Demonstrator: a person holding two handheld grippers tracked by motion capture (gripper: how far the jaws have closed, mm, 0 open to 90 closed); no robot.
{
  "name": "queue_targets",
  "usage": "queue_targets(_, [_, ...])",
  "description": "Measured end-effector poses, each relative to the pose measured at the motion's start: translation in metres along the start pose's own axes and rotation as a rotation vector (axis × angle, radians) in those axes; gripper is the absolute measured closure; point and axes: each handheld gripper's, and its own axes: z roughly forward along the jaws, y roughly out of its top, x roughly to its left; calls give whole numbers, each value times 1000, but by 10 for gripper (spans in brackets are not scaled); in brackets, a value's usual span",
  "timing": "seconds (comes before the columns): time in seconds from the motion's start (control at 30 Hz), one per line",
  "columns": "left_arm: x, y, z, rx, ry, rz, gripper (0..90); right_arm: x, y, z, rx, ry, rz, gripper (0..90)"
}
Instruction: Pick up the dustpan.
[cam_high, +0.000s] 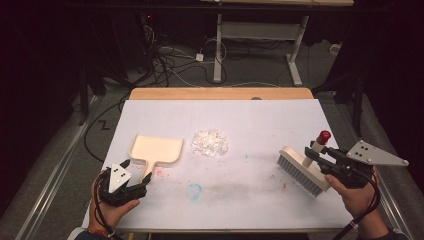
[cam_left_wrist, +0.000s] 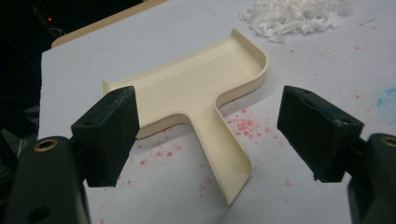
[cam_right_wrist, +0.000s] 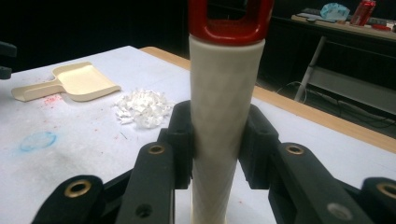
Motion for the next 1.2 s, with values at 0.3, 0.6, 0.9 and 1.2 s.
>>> queue_targets(0.3, [-7, 6, 1, 155, 55, -97, 220, 2, 1, 1, 5, -11, -5, 699])
queue_targets(0.6, [-3, 1, 26, 326, 24, -254, 237, 2, 0, 10, 30, 3, -2, 699])
queue_targets(0.9, [10, 16, 77, 348, 4, -282, 357, 3, -2, 15, 48, 7, -12, 699])
queue_targets(1.2, [12, 31, 89, 391, -35, -205, 635, 4, -3, 17, 48, 19, -10, 699])
